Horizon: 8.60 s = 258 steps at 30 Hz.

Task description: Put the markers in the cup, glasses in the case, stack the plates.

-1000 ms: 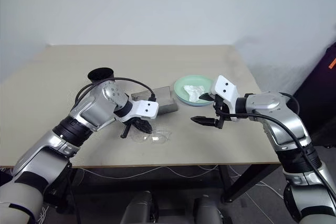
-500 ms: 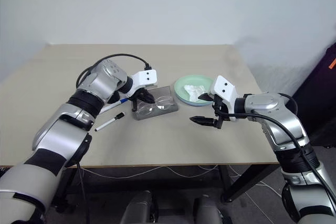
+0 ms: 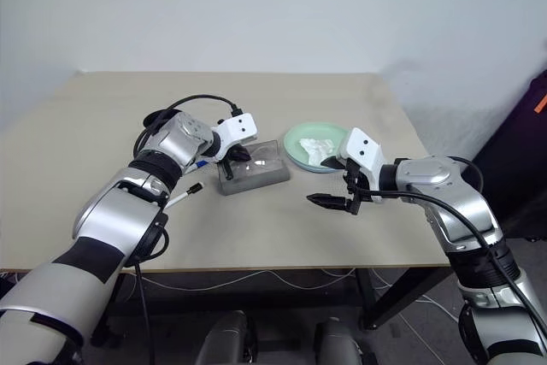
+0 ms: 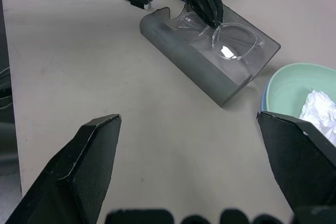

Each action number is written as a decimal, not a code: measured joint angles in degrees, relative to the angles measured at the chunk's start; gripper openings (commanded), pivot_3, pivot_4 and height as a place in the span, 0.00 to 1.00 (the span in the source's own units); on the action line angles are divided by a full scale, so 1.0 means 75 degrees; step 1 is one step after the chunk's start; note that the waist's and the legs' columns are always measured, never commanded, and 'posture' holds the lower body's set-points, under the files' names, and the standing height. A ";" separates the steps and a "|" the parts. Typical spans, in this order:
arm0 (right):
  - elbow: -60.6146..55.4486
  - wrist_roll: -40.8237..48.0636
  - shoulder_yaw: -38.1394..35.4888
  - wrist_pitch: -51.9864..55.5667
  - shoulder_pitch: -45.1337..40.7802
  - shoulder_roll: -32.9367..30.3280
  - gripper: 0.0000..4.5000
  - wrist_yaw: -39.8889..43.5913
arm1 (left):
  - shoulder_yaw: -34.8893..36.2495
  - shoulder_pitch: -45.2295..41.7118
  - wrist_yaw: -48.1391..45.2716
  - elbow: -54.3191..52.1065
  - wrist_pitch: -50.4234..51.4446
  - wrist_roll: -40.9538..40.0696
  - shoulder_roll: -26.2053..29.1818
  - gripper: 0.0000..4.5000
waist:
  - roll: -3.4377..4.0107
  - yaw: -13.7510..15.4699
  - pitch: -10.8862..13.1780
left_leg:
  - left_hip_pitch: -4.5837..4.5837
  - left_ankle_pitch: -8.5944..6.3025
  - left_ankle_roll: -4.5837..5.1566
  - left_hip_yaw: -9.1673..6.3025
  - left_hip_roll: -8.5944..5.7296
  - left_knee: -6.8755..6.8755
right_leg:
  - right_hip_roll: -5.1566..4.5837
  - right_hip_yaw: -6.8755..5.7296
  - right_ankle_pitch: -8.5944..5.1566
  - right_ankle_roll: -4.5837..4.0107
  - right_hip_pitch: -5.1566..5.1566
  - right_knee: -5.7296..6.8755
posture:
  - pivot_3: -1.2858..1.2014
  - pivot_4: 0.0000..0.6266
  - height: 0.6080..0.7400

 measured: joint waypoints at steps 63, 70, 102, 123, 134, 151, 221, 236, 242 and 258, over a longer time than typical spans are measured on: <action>0.0134 -0.0011 0.0018 0.0002 -0.0125 0.0141 1.00 -0.0131 | 0.0879 0.0161 0.2442 0.0646 -0.0532 0.0829 0.0152 0.01 | -0.0022 -0.0001 0.0012 | -0.0011 -0.0016 0.0005 -0.0009 -0.0009 0.0010 | -0.0003 -0.0005 0.0022 0.0025 0.0003 0.0001 | 0.52 0.00 0.31; 0.0132 -0.0014 0.0018 -0.0002 -0.0125 0.0151 1.00 -0.0167 | 0.0645 0.0162 0.1030 0.0356 -0.0952 0.0958 0.0390 0.01 | -0.0019 0.0001 0.0010 | -0.0010 -0.0016 0.0005 -0.0007 -0.0009 0.0011 | -0.0007 -0.0005 0.0021 0.0025 0.0005 0.0001 | 0.52 0.00 0.31; 0.0744 -0.0192 0.0257 -0.0340 -0.0567 0.0345 1.00 0.0104 | 0.0876 0.3599 -0.2123 -0.6394 0.2366 0.0033 0.2670 0.45 | -0.0011 -0.0040 0.0010 | -0.0009 -0.0021 -0.0003 0.0002 0.0004 0.0013 | -0.0001 -0.0005 0.0023 0.0022 -0.0006 0.0003 | 0.52 0.00 0.31; 0.0789 -0.0311 0.0358 -0.0370 -0.0687 0.0519 1.00 0.0293 | 0.0328 0.3578 -0.1728 -0.6696 0.4051 0.0235 0.2833 0.76 | 0.0007 -0.0043 -0.0002 | 0.0007 -0.0022 -0.0005 0.0016 0.0013 0.0004 | -0.0003 -0.0002 0.0027 0.0015 -0.0007 0.0004 | 0.52 0.00 0.31; 0.0787 -0.0321 0.0358 -0.0343 -0.0686 0.0517 1.00 0.0271 | 0.0296 0.3360 -0.1771 -0.6325 0.4930 0.0046 0.2847 0.76 | 0.0029 -0.0082 -0.0017 | 0.0031 -0.0022 -0.0006 0.0026 0.0025 -0.0016 | -0.0002 -0.0003 0.0029 0.0012 -0.0007 0.0004 | 0.52 0.00 0.31; 0.0799 -0.0345 0.0358 -0.0354 -0.0687 0.0560 1.00 0.0260 | 0.0288 0.2585 -0.2107 -0.4398 0.5038 -0.0633 0.2850 0.03 | 0.0028 -0.0091 -0.0017 | 0.0065 -0.0022 -0.0006 0.0034 0.0032 -0.0034 | -0.0003 -0.0003 0.0031 0.0008 0.0001 0.0004 | 0.52 0.00 0.31; 0.0786 -0.0396 0.0409 -0.0342 -0.0668 0.0736 1.00 0.0172 | 0.3514 0.3260 -0.2360 -0.4425 0.1119 -0.3182 0.3826 0.99 | -0.0054 -0.0086 0.0021 | 0.0086 -0.0056 -0.0058 0.0036 0.0027 -0.0052 | -0.0009 -0.0006 0.0043 -0.0009 -0.0020 -0.0005 | 0.52 0.00 0.31; 0.0782 -0.0391 0.0426 -0.0292 -0.0672 0.0766 1.00 0.0189 | 0.3654 0.4877 -0.1870 -0.4728 0.1092 -0.3292 0.3908 0.99 | -0.0055 -0.0003 0.0021 | 0.0088 -0.0056 -0.0057 0.0044 0.0031 -0.0050 | -0.0019 -0.0015 0.0044 -0.0010 -0.0019 -0.0008 | 0.52 0.00 0.31; 0.0742 -0.0377 0.0426 -0.0256 -0.0666 0.0767 1.00 0.0179 | 0.3399 0.4757 -0.1659 -0.4033 0.0685 -0.3057 0.3591 0.99 | -0.0055 -0.0005 0.0020 | 0.0087 -0.0056 -0.0058 0.0044 0.0032 -0.0052 | -0.0018 -0.0016 0.0044 -0.0009 -0.0022 -0.0008 | 0.52 0.00 0.31; 0.0637 -0.0352 0.0425 -0.0178 -0.0625 0.0825 1.00 0.0095 | 0.2877 0.3847 -0.1526 -0.2626 -0.0048 -0.2379 0.3120 0.99 | -0.0056 -0.0006 0.0020 | 0.0086 -0.0057 -0.0057 0.0046 0.0031 -0.0053 | -0.0019 -0.0017 0.0044 -0.0009 -0.0021 -0.0010 | 0.52 0.00 0.31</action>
